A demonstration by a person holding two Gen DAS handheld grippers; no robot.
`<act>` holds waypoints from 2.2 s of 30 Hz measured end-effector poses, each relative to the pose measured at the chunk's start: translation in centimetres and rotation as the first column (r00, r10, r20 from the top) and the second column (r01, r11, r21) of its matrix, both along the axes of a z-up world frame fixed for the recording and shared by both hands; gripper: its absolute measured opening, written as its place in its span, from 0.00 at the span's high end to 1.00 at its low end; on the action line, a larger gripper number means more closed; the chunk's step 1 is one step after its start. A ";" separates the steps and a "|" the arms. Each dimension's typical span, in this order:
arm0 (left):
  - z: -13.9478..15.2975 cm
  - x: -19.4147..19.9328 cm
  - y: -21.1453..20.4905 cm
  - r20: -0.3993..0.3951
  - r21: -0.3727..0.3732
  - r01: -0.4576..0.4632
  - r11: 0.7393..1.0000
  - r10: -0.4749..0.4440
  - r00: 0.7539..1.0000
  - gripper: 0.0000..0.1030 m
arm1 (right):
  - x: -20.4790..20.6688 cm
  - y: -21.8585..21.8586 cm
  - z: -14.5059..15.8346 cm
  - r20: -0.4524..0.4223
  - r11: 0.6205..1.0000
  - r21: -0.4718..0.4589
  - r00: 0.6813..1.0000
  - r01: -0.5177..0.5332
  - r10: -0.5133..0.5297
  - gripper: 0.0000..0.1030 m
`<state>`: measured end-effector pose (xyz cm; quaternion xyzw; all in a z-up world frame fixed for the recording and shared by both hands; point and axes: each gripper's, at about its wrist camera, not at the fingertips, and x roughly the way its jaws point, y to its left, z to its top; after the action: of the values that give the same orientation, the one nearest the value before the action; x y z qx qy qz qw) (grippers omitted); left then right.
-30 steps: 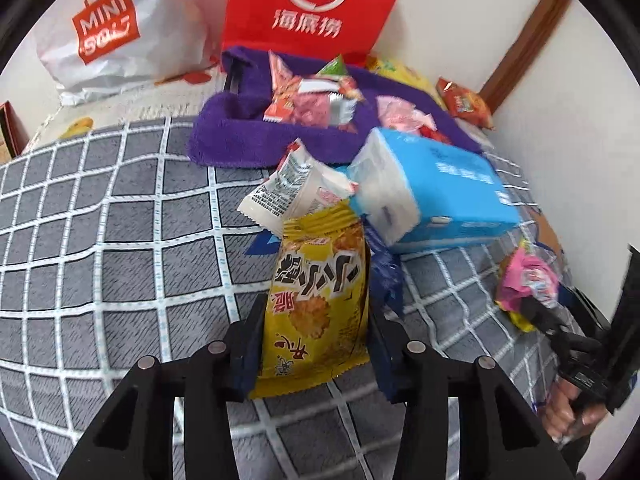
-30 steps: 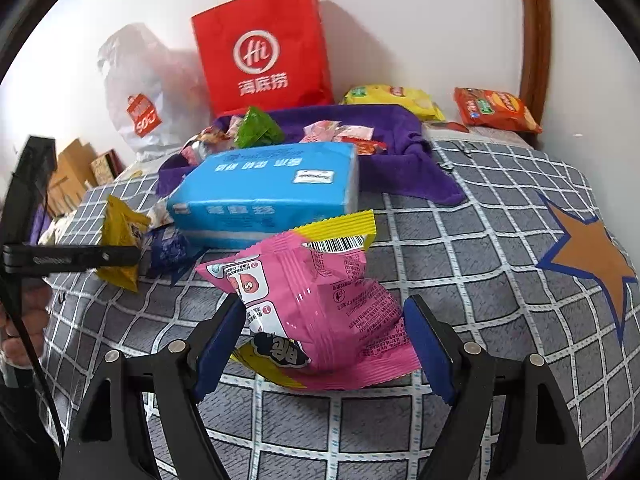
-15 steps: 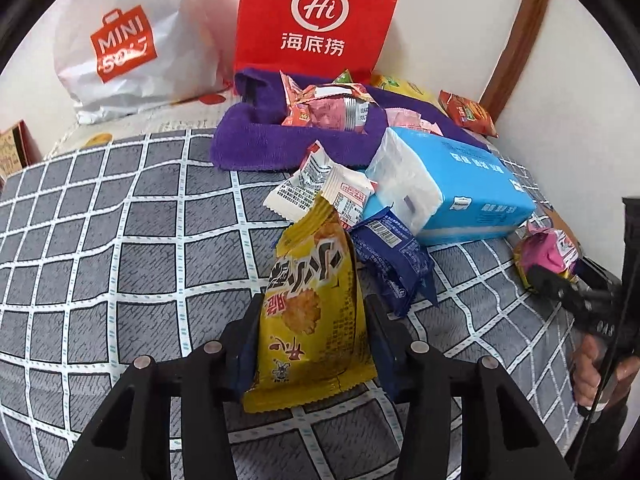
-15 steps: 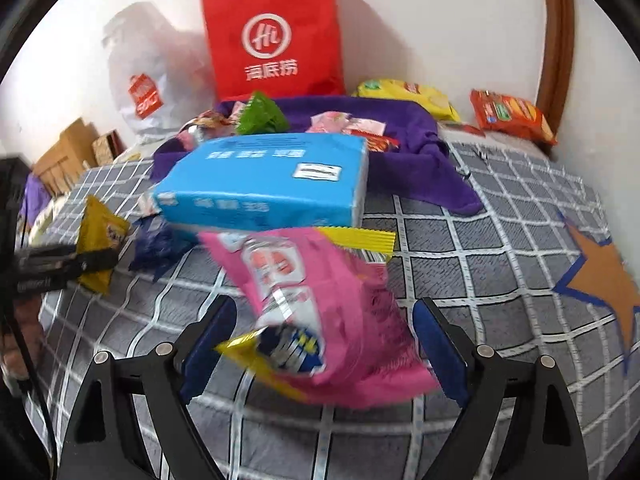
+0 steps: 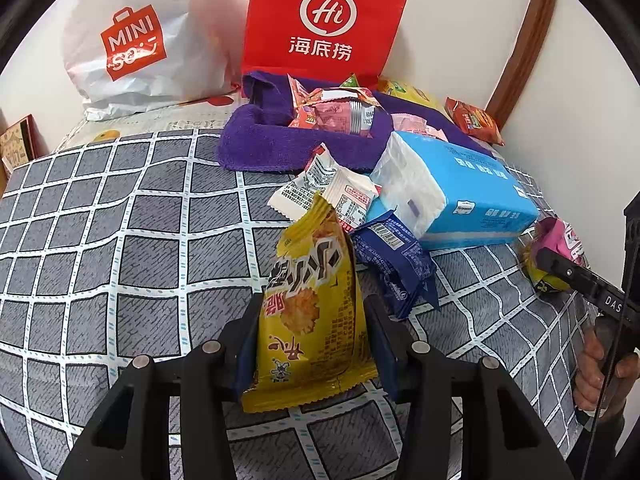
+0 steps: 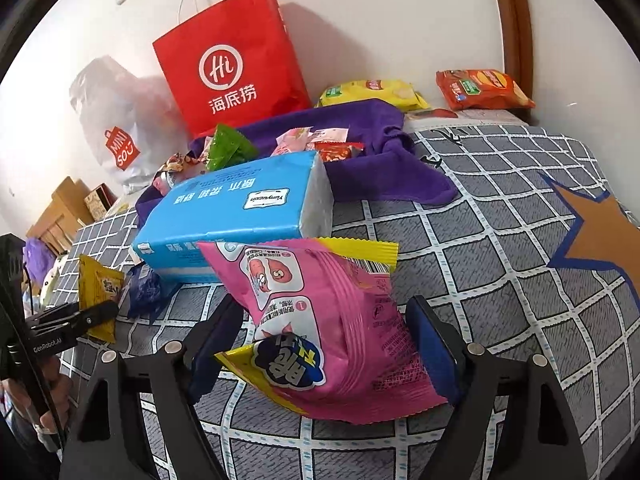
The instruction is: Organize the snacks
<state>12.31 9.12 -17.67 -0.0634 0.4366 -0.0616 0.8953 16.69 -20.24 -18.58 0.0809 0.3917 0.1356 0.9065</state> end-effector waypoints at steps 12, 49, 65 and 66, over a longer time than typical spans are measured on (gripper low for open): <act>0.1 -0.3 -0.6 0.002 0.021 0.003 1.000 -0.003 1.000 0.51 | -0.3 2.0 -0.1 -0.001 0.993 -0.107 0.998 -0.056 0.056 0.20; 3.3 -3.1 -0.7 0.039 -0.110 0.088 0.990 -0.084 0.996 0.57 | -2.7 2.5 4.5 0.027 0.987 -0.155 0.999 -0.036 0.041 0.32; 8.2 -3.1 -1.1 0.089 -0.115 0.095 0.989 -0.085 0.992 0.57 | -3.3 3.0 8.1 0.115 0.987 -0.145 0.989 -0.071 0.088 0.34; 8.3 -3.1 -1.2 0.091 -0.116 0.097 0.989 -0.087 0.992 0.57 | -3.4 3.0 8.3 0.121 0.987 -0.146 0.989 -0.071 0.090 0.34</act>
<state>9.24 7.92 -9.35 -0.0942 0.3960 -0.1316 0.9039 13.29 -17.22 -10.29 -0.0080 0.3446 0.1490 0.9268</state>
